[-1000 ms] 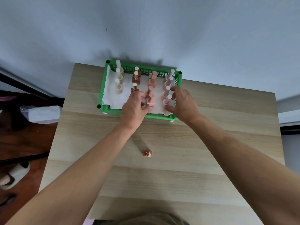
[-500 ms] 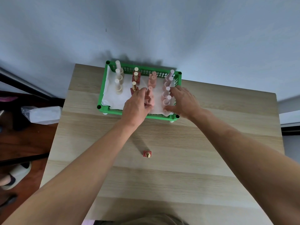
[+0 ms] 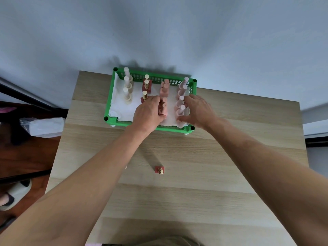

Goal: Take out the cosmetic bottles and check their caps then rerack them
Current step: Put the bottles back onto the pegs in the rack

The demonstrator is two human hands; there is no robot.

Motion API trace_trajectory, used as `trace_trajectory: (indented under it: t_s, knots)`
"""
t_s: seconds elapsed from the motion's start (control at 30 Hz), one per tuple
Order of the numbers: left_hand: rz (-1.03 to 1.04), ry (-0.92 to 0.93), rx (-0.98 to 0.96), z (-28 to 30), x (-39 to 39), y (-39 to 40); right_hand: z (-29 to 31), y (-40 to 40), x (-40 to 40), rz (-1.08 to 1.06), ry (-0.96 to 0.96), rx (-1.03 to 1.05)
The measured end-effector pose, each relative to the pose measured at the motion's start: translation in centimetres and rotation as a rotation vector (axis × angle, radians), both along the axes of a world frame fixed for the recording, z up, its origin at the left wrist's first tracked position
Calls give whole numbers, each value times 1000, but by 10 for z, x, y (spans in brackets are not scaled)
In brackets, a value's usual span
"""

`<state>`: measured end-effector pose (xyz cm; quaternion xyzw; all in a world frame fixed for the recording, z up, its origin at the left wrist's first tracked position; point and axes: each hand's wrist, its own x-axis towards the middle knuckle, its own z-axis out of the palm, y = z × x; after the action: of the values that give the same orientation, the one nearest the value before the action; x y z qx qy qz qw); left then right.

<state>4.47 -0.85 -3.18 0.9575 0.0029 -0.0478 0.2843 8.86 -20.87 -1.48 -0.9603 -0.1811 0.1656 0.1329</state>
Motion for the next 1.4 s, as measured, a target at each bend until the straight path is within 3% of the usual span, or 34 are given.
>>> trace_trajectory:
  t_s: [1.1,1.4]
  knots:
    - [-74,15,-41,-3,10,4,-2,4,-1,-30,-23,-28]
    - [-66,-7,32,1,12,-1,-4,6,-3,-80,-48,0]
